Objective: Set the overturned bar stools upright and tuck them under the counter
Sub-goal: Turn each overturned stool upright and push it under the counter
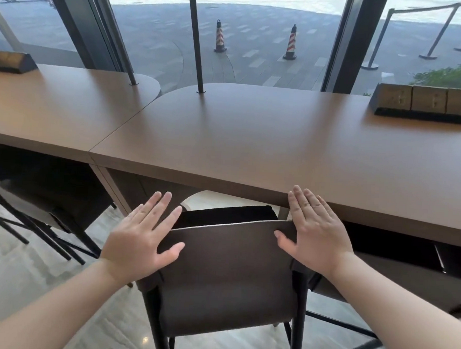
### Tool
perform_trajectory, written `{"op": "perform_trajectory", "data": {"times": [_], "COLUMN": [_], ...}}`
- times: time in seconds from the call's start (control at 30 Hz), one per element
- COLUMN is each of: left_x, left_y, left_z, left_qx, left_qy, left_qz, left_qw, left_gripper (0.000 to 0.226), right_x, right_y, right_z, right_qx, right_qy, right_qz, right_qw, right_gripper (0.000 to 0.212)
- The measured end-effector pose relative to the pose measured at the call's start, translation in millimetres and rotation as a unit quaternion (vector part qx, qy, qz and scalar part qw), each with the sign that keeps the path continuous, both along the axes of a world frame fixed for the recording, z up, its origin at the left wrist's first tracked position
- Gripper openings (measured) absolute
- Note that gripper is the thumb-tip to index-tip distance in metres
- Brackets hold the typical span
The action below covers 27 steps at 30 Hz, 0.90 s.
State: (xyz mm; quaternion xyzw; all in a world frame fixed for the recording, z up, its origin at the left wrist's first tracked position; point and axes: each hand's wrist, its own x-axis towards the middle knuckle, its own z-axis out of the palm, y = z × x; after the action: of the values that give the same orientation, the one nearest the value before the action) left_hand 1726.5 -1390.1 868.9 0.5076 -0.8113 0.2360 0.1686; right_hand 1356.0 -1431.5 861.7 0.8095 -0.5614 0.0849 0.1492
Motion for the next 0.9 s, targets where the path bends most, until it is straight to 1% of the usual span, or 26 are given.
{"op": "perform_trajectory", "data": {"times": [0.2,0.33,0.53,0.63,0.9], "left_x": [-12,-15,6,28,64], "left_y": [-50,-84,-121,-135,-164], "left_z": [20,31,30,24,18], "left_qx": [0.068,0.104,0.135,0.143,0.17], "left_qy": [-0.018,-0.042,-0.036,-0.037,-0.001], "left_qz": [-0.018,-0.036,-0.054,-0.065,-0.068], "left_qw": [0.997,0.993,0.989,0.987,0.983], "left_gripper": [0.084,0.09,0.091,0.089,0.083], "right_x": [-12,-8,28,51,104], "right_y": [21,34,38,36,44], "right_z": [-1,-4,-2,-4,-11], "right_qx": [-0.025,-0.038,-0.045,-0.054,-0.084], "right_qy": [-0.006,-0.007,-0.014,-0.012,0.005], "right_qz": [-0.05,-0.086,-0.148,-0.154,-0.181], "right_qw": [0.998,0.996,0.988,0.987,0.98], "right_gripper": [0.078,0.074,0.071,0.07,0.065]}}
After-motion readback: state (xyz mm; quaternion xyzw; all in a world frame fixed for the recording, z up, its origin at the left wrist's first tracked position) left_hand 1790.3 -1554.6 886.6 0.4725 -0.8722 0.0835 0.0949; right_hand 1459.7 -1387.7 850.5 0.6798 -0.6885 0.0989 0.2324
